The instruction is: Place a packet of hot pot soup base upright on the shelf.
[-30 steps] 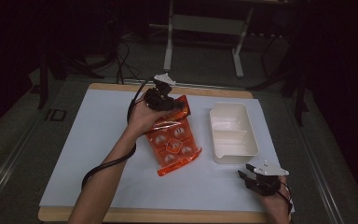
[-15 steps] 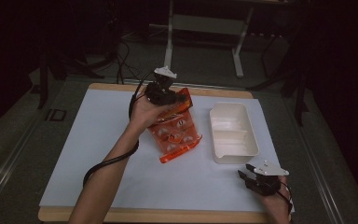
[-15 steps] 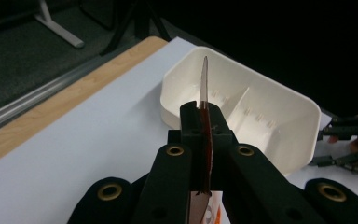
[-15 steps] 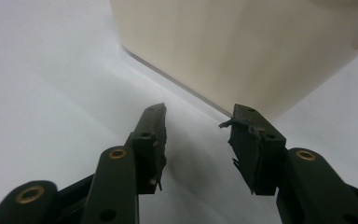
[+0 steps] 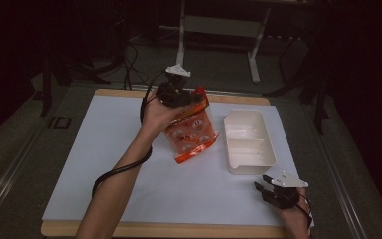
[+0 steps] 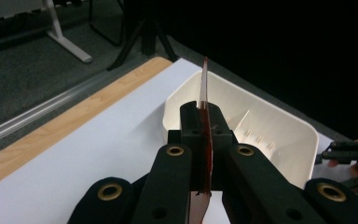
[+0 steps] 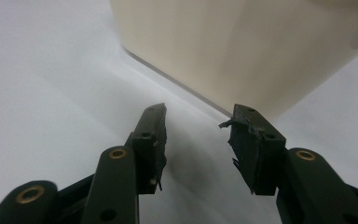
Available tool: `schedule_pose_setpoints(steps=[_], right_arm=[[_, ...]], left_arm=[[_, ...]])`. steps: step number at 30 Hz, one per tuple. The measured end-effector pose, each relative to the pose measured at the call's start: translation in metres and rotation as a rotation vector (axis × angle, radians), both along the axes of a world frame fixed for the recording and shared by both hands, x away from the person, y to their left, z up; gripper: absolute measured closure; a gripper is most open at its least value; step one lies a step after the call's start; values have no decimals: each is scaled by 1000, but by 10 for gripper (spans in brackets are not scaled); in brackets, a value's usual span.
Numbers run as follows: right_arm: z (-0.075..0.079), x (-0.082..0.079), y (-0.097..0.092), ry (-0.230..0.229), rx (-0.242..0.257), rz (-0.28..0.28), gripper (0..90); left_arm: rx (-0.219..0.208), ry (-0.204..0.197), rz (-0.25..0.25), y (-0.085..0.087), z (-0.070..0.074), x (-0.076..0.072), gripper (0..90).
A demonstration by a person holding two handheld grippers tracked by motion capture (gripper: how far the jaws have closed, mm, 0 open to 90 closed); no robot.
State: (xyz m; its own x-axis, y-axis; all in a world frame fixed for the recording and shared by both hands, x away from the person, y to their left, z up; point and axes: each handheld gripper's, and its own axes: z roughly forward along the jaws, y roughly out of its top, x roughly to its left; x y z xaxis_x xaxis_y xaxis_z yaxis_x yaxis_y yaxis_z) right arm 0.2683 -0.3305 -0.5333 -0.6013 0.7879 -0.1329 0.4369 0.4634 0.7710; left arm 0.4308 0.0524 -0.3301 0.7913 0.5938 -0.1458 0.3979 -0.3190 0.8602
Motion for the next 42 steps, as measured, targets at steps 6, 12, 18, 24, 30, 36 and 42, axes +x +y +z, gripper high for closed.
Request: schedule_pose_setpoints(steps=[6,12,18,24,30,36,42], right_arm=[[0,0,0,-5,3,2,552],[1,0,-1,-5,3,2,551],[1,0,-1,-7,4,1,551],[1,0,-1,-7,7,2,551],[1,0,-1,-7,6,2,551],[1,0,-1,-4,5,3,551],[0,0,-1,-3,6,3,552]], left_arm=[[-20,-4,11,-4,7,2,900],[-35,-19,17,-8,12,2,900],[-49,-34,28,-10,21,2,900],[-56,-41,28,-13,26,1,900],[-64,-41,23,-19,29,2,900],[-72,-47,27,-23,33,2,900],[-109,-42,35,-25,36,6,900]])
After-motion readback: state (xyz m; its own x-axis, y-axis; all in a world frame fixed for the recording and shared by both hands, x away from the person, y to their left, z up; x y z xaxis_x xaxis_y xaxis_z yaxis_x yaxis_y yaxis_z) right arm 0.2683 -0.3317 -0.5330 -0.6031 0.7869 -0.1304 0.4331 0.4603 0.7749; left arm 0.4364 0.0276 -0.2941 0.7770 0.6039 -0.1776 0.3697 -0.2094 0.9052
